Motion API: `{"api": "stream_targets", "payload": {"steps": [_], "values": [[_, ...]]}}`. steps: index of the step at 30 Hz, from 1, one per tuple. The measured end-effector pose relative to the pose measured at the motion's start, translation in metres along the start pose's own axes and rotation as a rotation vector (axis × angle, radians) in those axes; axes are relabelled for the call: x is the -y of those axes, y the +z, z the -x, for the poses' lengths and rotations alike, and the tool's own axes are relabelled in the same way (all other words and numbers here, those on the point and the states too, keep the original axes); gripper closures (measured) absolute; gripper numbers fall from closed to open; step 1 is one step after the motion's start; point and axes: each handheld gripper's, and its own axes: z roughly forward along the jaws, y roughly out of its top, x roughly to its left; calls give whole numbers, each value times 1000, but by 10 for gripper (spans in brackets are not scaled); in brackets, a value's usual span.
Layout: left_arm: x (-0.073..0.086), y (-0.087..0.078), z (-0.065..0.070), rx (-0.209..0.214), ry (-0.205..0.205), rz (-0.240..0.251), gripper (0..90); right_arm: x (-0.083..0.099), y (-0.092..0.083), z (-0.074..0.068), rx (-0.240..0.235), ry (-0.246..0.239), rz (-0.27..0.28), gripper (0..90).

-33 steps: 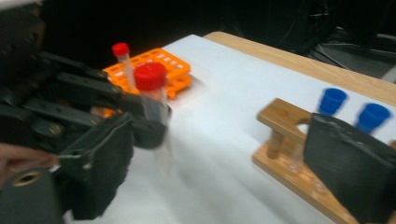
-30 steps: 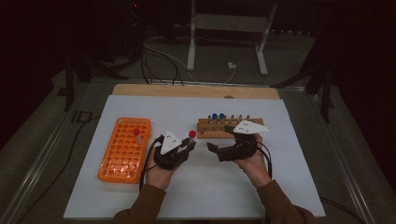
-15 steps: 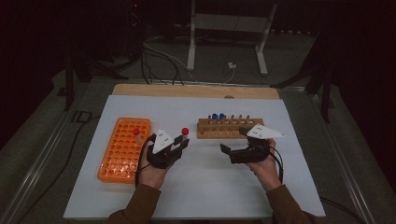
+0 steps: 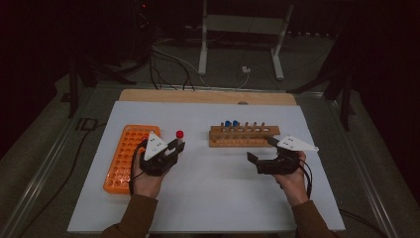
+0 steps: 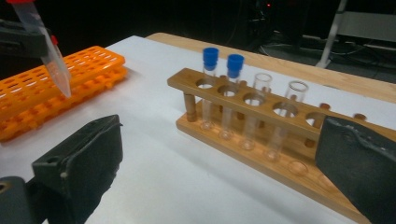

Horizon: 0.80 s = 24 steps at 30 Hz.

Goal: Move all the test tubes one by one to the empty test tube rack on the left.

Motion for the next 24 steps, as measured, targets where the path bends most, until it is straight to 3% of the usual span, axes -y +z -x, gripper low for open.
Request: {"api": "stream_targets", "payload": {"steps": [13, 24], "values": [[14, -26, -38, -114, -49, -6, 742, 3, -7, 6, 11, 13, 7, 14], [32, -32, -53, -184, -68, -31, 740, 4, -7, 6, 10, 11, 8, 14]]}}
